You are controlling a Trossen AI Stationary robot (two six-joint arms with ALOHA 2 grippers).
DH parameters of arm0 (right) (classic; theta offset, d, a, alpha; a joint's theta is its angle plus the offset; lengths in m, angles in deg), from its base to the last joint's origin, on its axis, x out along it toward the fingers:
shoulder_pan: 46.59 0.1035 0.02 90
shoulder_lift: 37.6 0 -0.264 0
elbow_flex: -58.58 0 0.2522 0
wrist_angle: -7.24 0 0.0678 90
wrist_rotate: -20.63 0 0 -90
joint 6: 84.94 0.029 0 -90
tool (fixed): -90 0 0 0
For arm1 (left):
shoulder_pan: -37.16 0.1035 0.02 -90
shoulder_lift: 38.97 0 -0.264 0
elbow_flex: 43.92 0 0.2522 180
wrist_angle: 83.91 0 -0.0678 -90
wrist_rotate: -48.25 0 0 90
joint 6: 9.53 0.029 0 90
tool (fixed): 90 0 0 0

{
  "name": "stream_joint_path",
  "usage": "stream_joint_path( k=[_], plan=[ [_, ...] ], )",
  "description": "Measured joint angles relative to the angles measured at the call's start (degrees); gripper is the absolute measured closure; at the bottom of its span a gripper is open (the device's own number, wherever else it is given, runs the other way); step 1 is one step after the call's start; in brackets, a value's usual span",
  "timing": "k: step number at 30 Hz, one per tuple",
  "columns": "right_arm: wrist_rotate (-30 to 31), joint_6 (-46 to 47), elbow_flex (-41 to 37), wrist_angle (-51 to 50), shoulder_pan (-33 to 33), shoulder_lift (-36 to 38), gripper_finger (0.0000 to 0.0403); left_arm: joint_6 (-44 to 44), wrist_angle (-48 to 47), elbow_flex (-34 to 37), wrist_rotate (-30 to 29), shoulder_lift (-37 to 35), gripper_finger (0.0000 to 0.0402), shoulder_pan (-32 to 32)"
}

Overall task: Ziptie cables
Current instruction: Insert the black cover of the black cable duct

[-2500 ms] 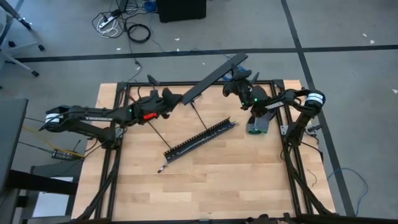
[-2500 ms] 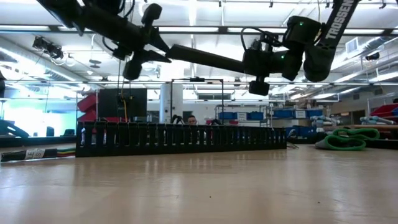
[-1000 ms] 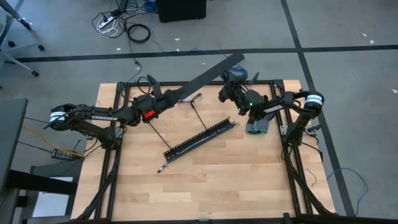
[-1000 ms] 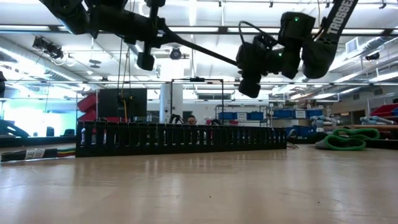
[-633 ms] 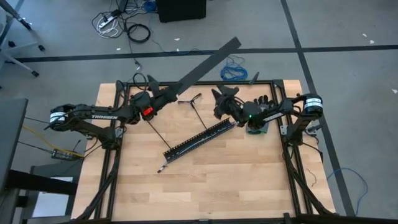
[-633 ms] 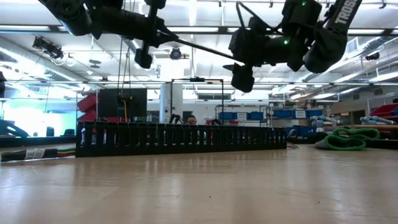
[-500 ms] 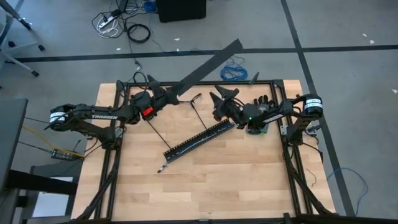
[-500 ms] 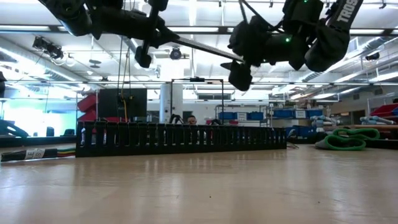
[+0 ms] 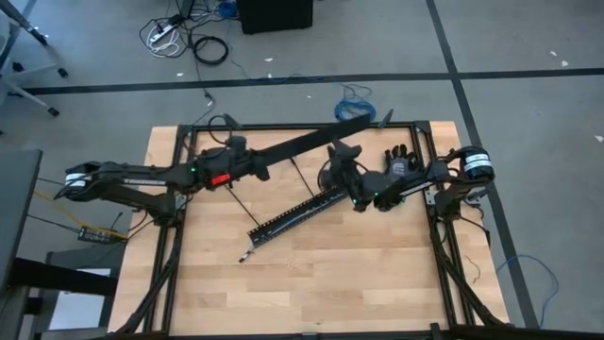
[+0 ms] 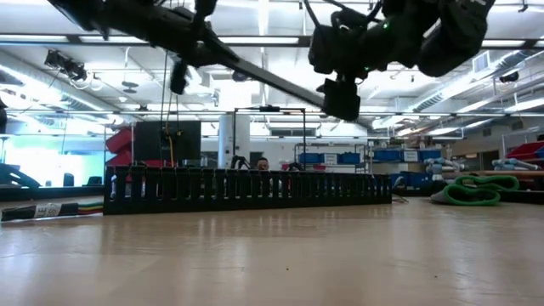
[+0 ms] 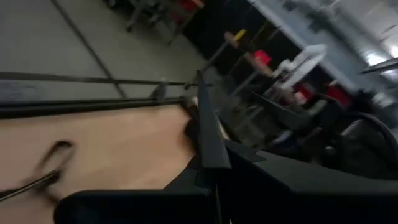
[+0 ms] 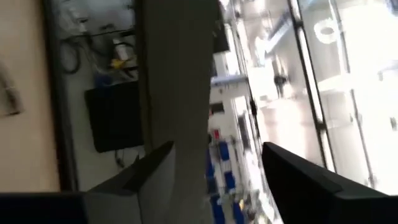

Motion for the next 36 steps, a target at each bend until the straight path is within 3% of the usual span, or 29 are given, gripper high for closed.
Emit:
stream_joint_path(
  k=[8, 12, 14, 16, 18, 22, 25, 30, 33, 36],
  plan=[
    [-3.74, 4.45, -0.02, -5.06, 3.02, 5.01, 0.0235, 0.37, -17.15, 0.00, -9.68, -13.68, 0.0401, -6.63],
    [-6.36, 15.31, 0.02, -5.04, 1.90, 13.64, 0.0265, 3.90, -19.82, 0.00, -16.51, -19.87, 0.0401, -11.10],
    [-9.76, 25.32, 0.02, -6.29, -0.38, 18.49, 0.0277, 7.56, -19.87, 0.00, -18.31, -21.56, 0.0401, -12.74],
    [-17.62, 35.86, 0.08, -13.14, -3.44, 23.78, 0.0286, 11.39, -19.80, 0.00, -18.90, -21.95, 0.0401, -13.71],
    [-29.36, 46.98, 1.59, -26.83, -7.18, 29.26, 0.0289, 13.73, -19.96, 0.00, -18.85, -21.76, 0.0401, -13.96],
    [-63.81, 71.43, 12.50, -61.58, -18.73, 35.73, 0.0290, 20.14, -19.82, 0.00, -18.97, -20.56, 0.0401, -13.49],
    [-83.40, 79.21, 22.65, -74.34, -28.57, 33.89, 0.0290, 24.15, -17.73, 0.00, -18.82, -19.28, 0.0401, -12.65],
    [-91.80, 87.94, 40.07, -87.96, -39.84, 25.36, 0.0290, 30.49, -14.10, 0.00, -12.97, -17.11, 0.0401, -11.72],
    [-99.78, 86.21, 50.74, -108.85, -43.40, 18.16, 0.0290, 33.51, -12.76, 0.00, -7.12, -15.03, 0.0401, -11.64],
    [-102.26, 79.26, 57.31, -131.07, -43.74, 11.37, 0.0290, 34.11, -12.06, 0.00, -4.29, -12.44, 0.0401, -11.65]
  ],
)
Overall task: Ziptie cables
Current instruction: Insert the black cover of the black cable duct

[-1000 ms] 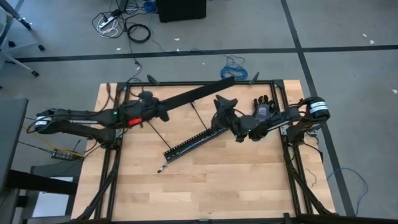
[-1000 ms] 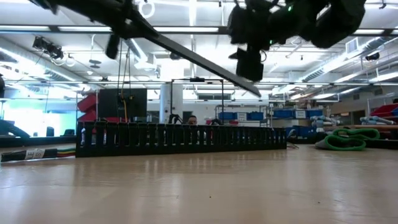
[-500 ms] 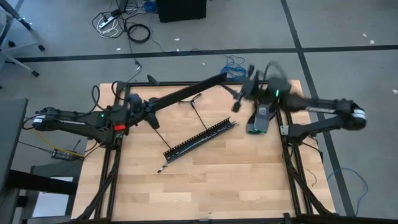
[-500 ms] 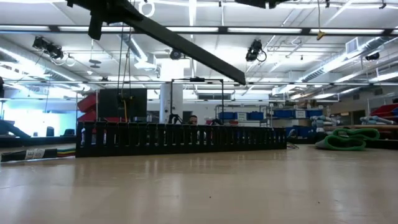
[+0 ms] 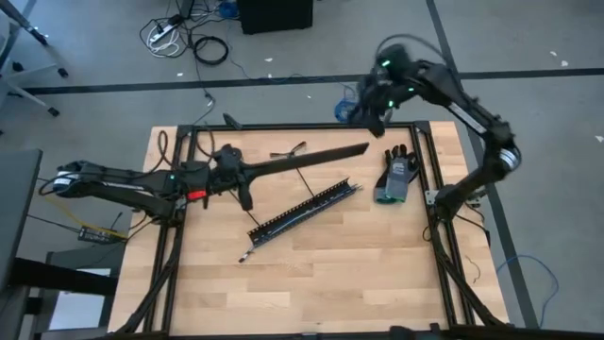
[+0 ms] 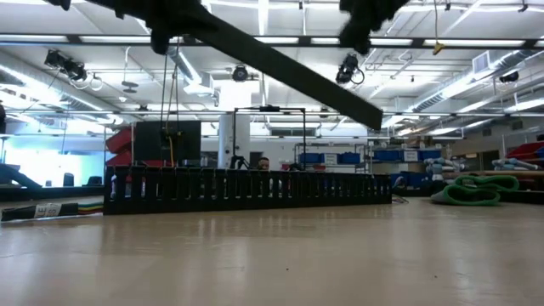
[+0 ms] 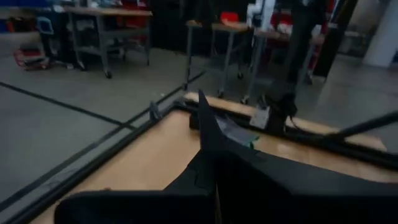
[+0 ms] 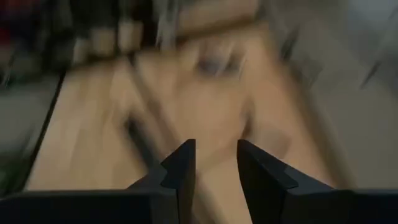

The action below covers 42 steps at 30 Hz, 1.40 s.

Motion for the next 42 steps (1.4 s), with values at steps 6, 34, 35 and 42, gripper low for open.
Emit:
stream_joint_path(
  k=[6, 34, 35, 42],
  plan=[
    [20.33, -15.16, -0.79, -24.22, 5.53, -7.20, 0.0292, -13.18, 1.45, 0.00, -4.38, 4.43, 0.0401, 1.70],
    [39.39, -15.06, -3.54, -15.42, 25.09, -7.17, 0.0291, -47.04, 0.26, 0.02, 2.43, 6.79, 0.0401, 6.83],
    [39.55, -16.12, -3.54, -16.48, 25.35, -7.17, 0.0291, -48.89, 0.80, 0.02, 2.19, 6.47, 0.0401, 6.60],
    [41.45, -16.46, -3.55, -14.96, 26.48, -7.18, 0.0279, -47.27, -0.71, 0.02, -3.58, -0.93, 0.0401, 3.96]
  ],
)
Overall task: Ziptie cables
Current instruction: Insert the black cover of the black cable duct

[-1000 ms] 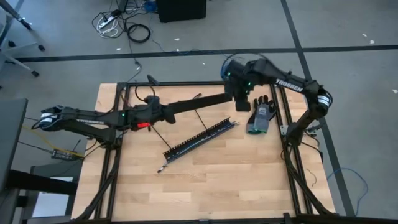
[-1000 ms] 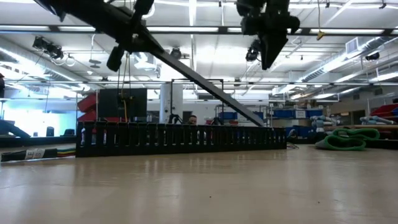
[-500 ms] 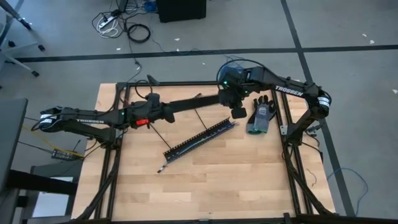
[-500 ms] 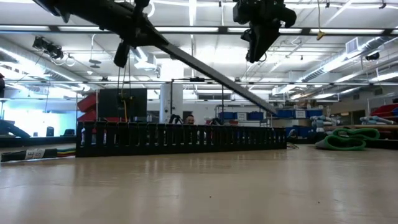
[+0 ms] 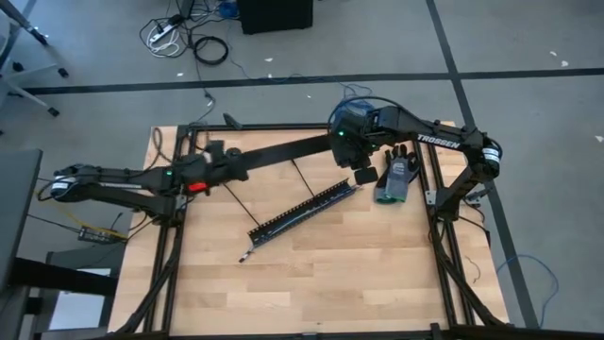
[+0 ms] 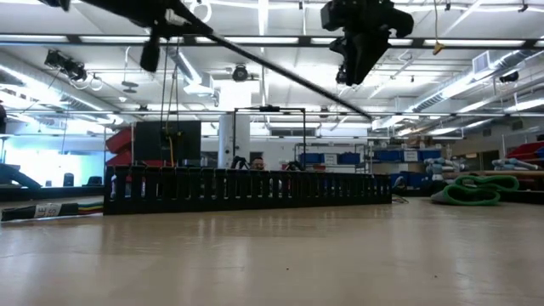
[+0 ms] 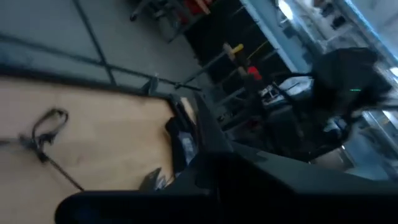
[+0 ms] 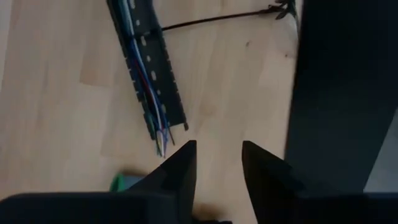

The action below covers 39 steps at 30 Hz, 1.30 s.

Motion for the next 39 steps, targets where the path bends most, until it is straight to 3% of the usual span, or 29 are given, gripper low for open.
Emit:
stream_joint_path(
  k=[6, 11, 14, 17, 25, 33, 39],
  plan=[
    [-1.62, 11.34, 0.00, 1.21, 0.27, -0.01, 0.0223, 6.27, -5.86, -0.02, 2.33, -8.49, 0.0401, -1.54],
    [-1.79, 18.03, -0.01, 5.70, 3.08, -0.01, 0.0179, -2.77, -16.86, -0.02, 2.33, -11.94, 0.0401, -1.81],
    [-2.21, 17.48, 0.01, 8.12, 5.52, 0.01, 0.0166, -8.48, -28.84, 0.02, -1.10, -14.54, 0.0401, -2.14],
    [-2.21, 15.98, -0.01, 8.38, 7.18, 0.01, 0.0163, -9.42, -33.84, 0.02, -7.06, -17.70, 0.0401, -2.59],
    [-2.18, 4.55, -0.01, 10.50, 5.50, 0.01, 0.0169, -5.41, -29.48, 0.00, -15.52, -18.00, 0.0401, -3.64],
    [-2.62, 1.50, -0.01, 15.73, 2.96, 0.01, 0.0164, -20.96, -27.55, 0.00, -16.69, -15.18, 0.0401, -3.94],
    [-2.60, 2.08, -0.01, 17.05, 3.91, 0.03, 0.0149, -23.01, -24.84, -0.02, -14.41, -8.19, 0.0401, -6.50]
  ],
)
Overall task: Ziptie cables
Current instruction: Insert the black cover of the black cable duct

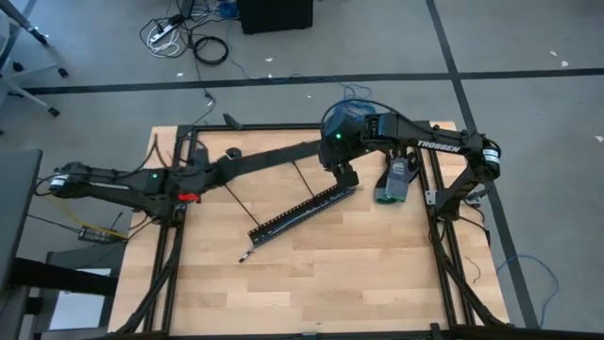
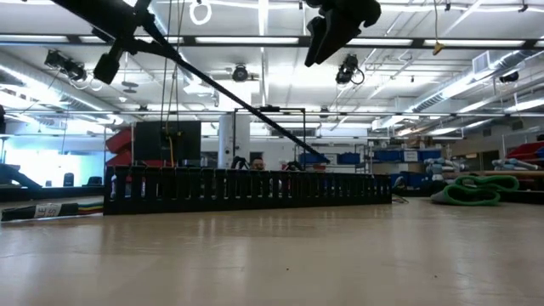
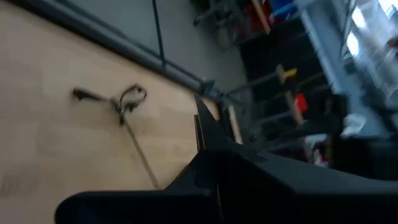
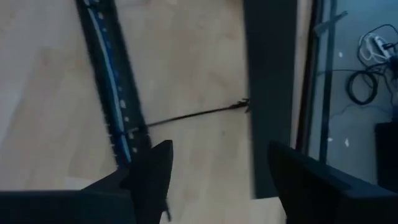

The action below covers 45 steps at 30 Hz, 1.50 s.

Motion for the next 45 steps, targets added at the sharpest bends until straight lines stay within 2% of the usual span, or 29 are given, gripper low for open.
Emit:
stream_joint_path(
  k=[5, 10, 16, 24, 28, 32, 34, 37, 45],
  plan=[
    [-0.02, 2.72, 0.00, -0.29, 2.44, 0.00, 0.0132, -0.66, 0.78, 0.00, 2.84, 4.46, 0.0401, -0.76],
    [1.52, 5.86, 0.00, -0.62, 3.83, -0.02, 0.0106, 1.17, 7.71, 0.00, 8.06, 8.64, 0.0401, -1.88],
    [1.01, 6.23, 0.00, -4.47, 3.72, -0.07, 0.0075, 0.16, 10.78, 0.00, 5.60, 10.31, 0.0401, -3.04],
    [0.44, 6.35, -4.15, -3.83, 3.44, -0.20, 0.0061, 0.05, 16.20, 0.11, 0.42, 13.20, 0.0401, -3.92],
    [0.52, 6.04, -6.05, -3.63, 3.00, -0.20, 0.0060, 0.14, 28.60, 6.29, 0.45, 14.35, 0.0401, -5.62],
    [0.55, 5.74, -6.43, -3.87, 3.03, -0.18, 0.0060, 3.84, 50.92, 17.42, -0.78, 15.77, 0.0401, -7.03],
    [0.55, 4.85, -6.40, -3.40, 3.06, -0.17, 0.0060, 5.25, 58.74, 20.89, -1.05, 16.97, 0.0401, -7.26],
    [0.46, 4.36, -6.40, -3.10, 3.06, -0.15, 0.0060, 5.71, 62.07, 21.66, -1.22, 18.26, 0.0401, -7.68],
    [0.62, 2.44, -6.38, -1.79, 2.55, -2.00, 0.0060, 1.20, 63.29, 17.05, 1.64, 25.48, 0.0401, -7.68]
  ],
)
